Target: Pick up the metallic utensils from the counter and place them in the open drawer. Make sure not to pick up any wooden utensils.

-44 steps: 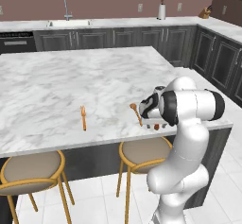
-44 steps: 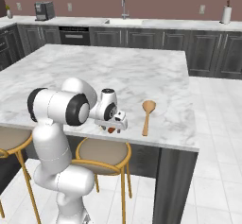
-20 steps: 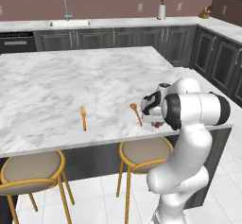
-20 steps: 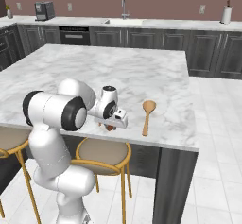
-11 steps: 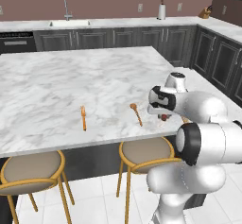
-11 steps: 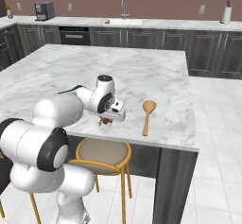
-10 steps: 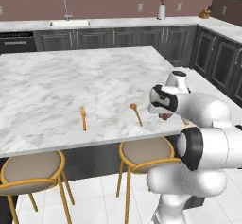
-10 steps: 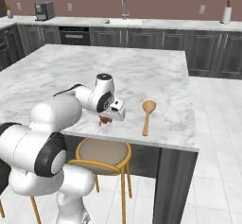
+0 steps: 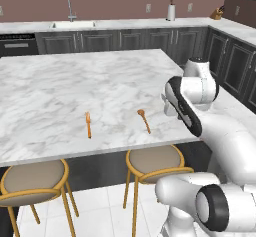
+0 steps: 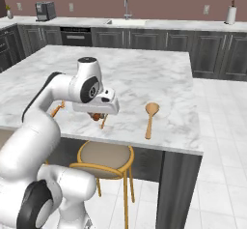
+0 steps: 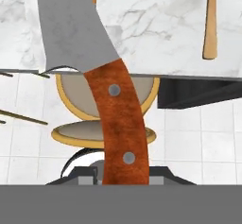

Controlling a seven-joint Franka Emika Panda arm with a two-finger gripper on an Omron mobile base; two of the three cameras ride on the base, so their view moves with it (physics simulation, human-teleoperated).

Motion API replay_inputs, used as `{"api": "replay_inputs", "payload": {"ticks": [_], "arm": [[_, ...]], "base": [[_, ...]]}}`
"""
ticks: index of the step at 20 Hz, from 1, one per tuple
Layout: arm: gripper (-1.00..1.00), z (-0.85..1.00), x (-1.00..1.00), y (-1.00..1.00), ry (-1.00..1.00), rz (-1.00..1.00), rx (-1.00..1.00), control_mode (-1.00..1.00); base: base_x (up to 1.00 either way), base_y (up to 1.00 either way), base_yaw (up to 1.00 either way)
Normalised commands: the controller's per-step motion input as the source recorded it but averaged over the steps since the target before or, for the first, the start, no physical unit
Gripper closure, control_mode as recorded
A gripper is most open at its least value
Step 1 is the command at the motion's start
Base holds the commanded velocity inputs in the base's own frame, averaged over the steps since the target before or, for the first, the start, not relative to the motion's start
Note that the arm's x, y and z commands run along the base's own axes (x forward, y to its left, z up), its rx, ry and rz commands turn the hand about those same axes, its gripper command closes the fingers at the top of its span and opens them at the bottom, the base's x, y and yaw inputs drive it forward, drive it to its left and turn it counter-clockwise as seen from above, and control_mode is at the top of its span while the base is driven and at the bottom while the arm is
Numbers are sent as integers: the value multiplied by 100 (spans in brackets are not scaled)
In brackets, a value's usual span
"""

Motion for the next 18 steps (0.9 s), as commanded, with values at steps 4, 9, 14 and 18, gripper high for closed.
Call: {"api": "replay_inputs", "payload": {"ticks": [4,9,14,18], "arm": [[100,97,-100,5,0,7,-7,-100],[100,93,-94,0,-3,0,0,-100],[100,53,-45,-3,-13,0,9,-100],[100,0,0,0,0,0,0,-100]], "base": [[0,0,0],[0,0,0],[0,0,0],[0,0,0]]}}
